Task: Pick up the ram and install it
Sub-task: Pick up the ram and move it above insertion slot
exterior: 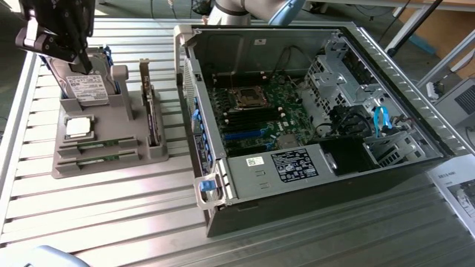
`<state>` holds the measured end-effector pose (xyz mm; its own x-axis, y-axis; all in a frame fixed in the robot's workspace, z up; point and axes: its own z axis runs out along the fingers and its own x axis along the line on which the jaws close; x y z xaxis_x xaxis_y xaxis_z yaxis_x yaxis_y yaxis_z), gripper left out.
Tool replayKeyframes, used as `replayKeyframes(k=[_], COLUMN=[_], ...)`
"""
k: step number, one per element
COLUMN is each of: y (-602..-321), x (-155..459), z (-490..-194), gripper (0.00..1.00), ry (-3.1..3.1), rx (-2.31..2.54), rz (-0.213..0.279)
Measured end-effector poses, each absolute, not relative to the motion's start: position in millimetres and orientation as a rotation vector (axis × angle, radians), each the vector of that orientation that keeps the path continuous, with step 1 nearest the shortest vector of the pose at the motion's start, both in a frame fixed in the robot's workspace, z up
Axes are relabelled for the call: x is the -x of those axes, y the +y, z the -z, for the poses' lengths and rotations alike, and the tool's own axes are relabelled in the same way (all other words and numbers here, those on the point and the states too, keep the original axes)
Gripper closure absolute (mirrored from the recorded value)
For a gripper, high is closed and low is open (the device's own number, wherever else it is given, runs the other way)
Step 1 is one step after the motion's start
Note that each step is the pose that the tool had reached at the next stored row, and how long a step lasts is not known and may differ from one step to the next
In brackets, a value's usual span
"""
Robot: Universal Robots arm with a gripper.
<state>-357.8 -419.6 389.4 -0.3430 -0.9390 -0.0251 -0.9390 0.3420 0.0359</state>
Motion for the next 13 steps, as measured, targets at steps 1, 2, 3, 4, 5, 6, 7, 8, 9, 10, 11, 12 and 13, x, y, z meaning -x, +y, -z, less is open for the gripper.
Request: replayKeyframes(k=[1, 2, 3, 4, 5, 6, 7, 8, 9, 10, 11, 12, 13], y=[-419.6, -419.6, -419.6, -419.6, -419.6, -419.6, -419.6, -419.6, -419.6, -419.6, -419.6, -419.6, -419.6], x=[357.8, 357.9, 357.9, 357.9, 357.9, 357.9, 357.9, 357.8, 357.9, 357.9, 357.9, 357.9, 357.9], z=[-389.4, -389.4, -389.4, -389.4, -389.4, -389.3, -389.3, -389.3, -389.4, -389.4, -389.3, -389.3, -389.3], gripper=[0.9, 0.9, 0.9, 0.9, 0.9, 0.9, 0.9, 0.9, 0.9, 0.9, 0.9, 0.9, 0.9], ry=[-2.558, -2.542, -2.527, -2.507, -2.491, -2.474, -2.458, -2.445, -2.434, -2.43, -2.43, -2.43, -2.43], rx=[-1.822, -1.844, -1.864, -1.89, -1.91, -1.931, -1.951, -1.967, -1.98, -1.985, -1.985, -1.985, -1.985], rz=[0.069, 0.069, 0.069, 0.069, 0.069, 0.069, 0.069, 0.069, 0.069, 0.069, 0.068, 0.068, 0.069])
